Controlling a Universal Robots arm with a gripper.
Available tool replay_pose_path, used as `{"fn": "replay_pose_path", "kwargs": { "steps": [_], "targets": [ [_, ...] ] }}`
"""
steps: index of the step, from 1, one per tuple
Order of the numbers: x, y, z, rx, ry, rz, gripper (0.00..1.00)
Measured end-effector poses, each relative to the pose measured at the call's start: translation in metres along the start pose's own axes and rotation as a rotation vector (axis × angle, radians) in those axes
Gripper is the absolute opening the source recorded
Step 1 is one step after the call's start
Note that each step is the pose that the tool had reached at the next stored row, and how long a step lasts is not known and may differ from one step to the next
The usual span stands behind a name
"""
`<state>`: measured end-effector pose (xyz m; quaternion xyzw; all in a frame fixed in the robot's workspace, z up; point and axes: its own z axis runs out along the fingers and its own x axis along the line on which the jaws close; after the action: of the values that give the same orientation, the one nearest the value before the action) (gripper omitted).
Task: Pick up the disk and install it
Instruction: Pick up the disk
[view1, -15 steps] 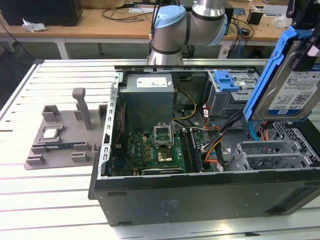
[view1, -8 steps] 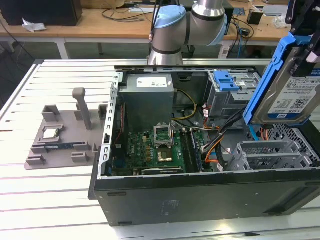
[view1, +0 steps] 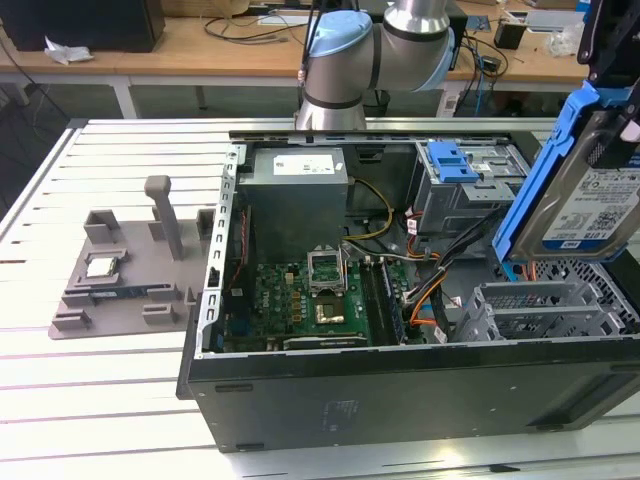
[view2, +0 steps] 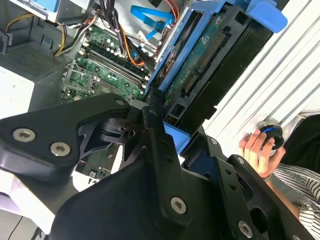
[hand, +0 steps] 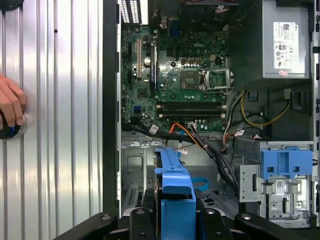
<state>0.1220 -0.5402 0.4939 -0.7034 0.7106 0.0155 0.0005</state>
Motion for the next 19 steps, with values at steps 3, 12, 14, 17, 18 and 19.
{"fn": "replay_pose_path", "kwargs": {
  "steps": [3,12,14,17,18,19],
  "targets": [
    [0.0057,-0.0010,0.0046,-0.0017,0.0002,0.000,0.37],
    [0.0103,-0.0079,0.0316,-0.0103,0.0034,-0.002,0.37],
    [0.0103,-0.0081,0.0346,-0.0108,0.0035,-0.003,0.37],
    [0.0104,-0.0082,0.0377,-0.0110,0.0035,-0.004,0.37],
    [0.0104,-0.0082,0.0377,-0.0110,0.0036,-0.004,0.37],
    [0.0104,-0.0082,0.0377,-0.0110,0.0036,-0.004,0.37]
  ]
}}
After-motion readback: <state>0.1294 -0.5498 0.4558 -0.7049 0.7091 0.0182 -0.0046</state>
